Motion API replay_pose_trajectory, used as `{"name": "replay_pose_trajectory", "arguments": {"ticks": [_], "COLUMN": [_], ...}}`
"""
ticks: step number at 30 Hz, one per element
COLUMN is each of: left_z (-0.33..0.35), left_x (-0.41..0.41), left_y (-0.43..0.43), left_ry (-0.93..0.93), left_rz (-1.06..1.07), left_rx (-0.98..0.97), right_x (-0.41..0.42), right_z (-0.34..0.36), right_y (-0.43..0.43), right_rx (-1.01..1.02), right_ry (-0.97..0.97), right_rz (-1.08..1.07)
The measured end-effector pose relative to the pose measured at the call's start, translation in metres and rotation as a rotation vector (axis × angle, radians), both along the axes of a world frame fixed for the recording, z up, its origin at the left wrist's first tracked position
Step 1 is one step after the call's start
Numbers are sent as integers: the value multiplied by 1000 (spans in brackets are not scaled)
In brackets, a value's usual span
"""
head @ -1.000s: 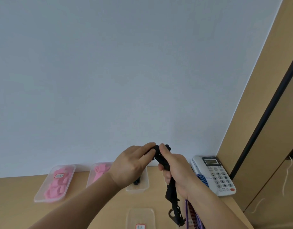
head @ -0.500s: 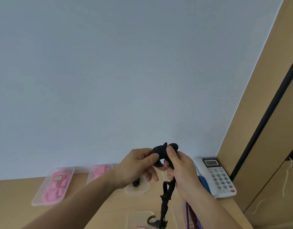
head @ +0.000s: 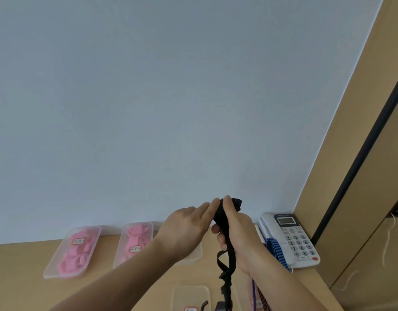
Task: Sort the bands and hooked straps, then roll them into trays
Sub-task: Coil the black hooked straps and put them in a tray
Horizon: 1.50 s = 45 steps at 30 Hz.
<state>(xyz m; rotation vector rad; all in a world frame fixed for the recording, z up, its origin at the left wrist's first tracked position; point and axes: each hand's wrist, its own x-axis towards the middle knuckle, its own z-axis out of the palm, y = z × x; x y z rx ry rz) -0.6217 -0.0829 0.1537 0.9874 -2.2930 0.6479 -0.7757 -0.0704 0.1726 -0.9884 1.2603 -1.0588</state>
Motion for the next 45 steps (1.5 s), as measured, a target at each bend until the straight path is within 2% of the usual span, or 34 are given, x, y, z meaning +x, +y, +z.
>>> {"name": "replay_pose_trajectory", "arguments": {"ticks": [2, 3, 5, 8, 9, 10, 12, 13, 17, 19, 22, 25, 29, 31, 32, 33, 34, 37, 38, 40, 42, 45], "left_z": [-1, 0, 7, 24, 29, 35, 39, 38, 29, 26, 22, 10, -2, -5, -6, -7, -4, 16, 23, 33, 36, 32], "left_x": [-2, -5, -8, -5, -2, -1, 0, -1, -3, -7, -8, -4, -1, 1, 1, 1, 0, 1, 2, 3, 2, 5], "left_y": [0, 2, 6, 12, 11, 11, 13, 14, 13, 13, 14, 12, 9, 5, 4, 5, 8, 14, 14, 13, 15, 13], "left_ry": [21, 85, 412, 966, 1075, 1059, 922, 911, 1054, 1043, 780, 495, 162, 102, 124, 218, 368, 910, 1013, 925, 799, 791], "left_rz": [-45, -86, -122, -128, -172, -223, -291, -308, -268, -153, -44, 44, -132, -198, -214, -216, -204, -209, -218, -245, -322, -371], "left_rx": [-17, 55, 400, 1176, 1378, 1493, 1495, 1459, 1284, 1104, 802, 513, 17, -95, -63, 50, 252, 1147, 1332, 1455, 1452, 1396], "right_x": [-1, -2, -6, -10, -10, -10, -10, -10, -8, -7, -5, -3, -4, -5, -5, -6, -7, -13, -13, -11, -10, -13], "right_z": [-3, -5, -9, -9, -9, -9, -9, -10, -9, -9, -10, -8, -6, -8, -9, -10, -11, -10, -11, -13, -16, -15], "right_y": [1, 1, 2, 2, 3, 3, 6, 7, 8, 9, 12, 13, 10, 8, 7, 6, 6, 5, 6, 9, 11, 10], "right_rx": [-3, -14, -71, -199, -228, -249, -287, -301, -260, -209, -148, -46, 66, 76, 60, 33, -5, -146, -179, -223, -240, -262], "right_ry": [-56, -88, -155, -200, -193, -177, -127, -104, -31, 20, 10, -127, -262, -280, -281, -289, -300, -223, -165, -66, -29, 13], "right_rz": [-7, -15, -28, -2, 15, 32, 55, 56, 36, 35, 37, 75, 127, 73, 49, 34, 27, 62, 87, 125, 128, 165]}}
